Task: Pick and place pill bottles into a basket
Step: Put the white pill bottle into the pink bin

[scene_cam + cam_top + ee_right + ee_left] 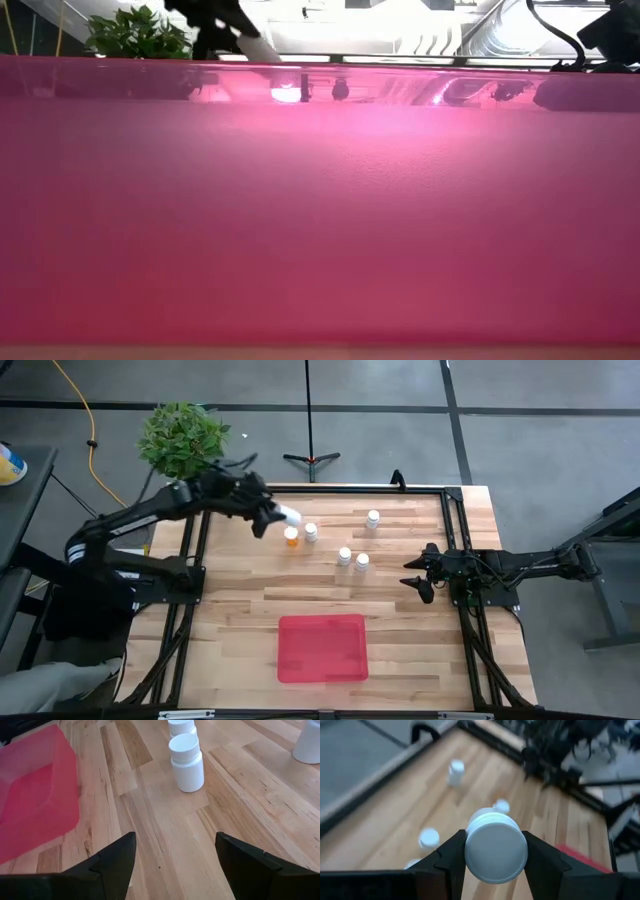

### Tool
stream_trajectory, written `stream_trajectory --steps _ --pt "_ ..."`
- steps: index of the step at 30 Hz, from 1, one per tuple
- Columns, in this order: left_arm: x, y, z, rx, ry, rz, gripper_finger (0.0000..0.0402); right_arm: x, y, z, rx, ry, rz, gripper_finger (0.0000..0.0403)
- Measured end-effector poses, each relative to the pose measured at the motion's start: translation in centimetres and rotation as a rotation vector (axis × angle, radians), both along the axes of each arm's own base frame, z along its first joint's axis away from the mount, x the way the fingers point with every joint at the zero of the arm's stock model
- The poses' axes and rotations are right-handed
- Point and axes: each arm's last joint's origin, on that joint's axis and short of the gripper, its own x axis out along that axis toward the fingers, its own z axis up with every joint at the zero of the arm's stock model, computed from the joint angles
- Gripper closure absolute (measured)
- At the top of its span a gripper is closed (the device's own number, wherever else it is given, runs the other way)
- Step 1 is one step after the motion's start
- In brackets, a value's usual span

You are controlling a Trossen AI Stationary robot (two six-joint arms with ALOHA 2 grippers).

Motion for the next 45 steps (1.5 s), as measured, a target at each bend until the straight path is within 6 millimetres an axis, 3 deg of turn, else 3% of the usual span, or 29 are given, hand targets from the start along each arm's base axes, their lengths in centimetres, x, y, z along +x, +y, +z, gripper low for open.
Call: stream_trajectory --steps 7,14,28,38,45 --pt "-1.5 -0.5 2.8 0.112 -0.187 0.081 0.0206 0.0 0.0 0.0 0.0 0.0 0.0 0.0139" --pt "-1.6 -0.3 5.0 0.246 -0.374 0.137 0.0206 0.0 0.0 0.0 -0.001 0.0 0.0 0.0139" --pt "-2.2 -0.8 9.7 0.44 -0.842 0.088 0.0206 0.0 0.0 0.0 0.003 -0.001 -0.008 0.0139" --pt "-3.5 -2.2 12.2 0.451 -1.152 -0.178 0.0206 0.0 0.0 0.0 -0.002 0.0 -0.004 0.0139" --pt "-3.9 -2.8 12.6 0.37 -1.208 -0.345 0.0206 0.0 0.0 0.0 -0.002 -0.001 -0.004 0.0139"
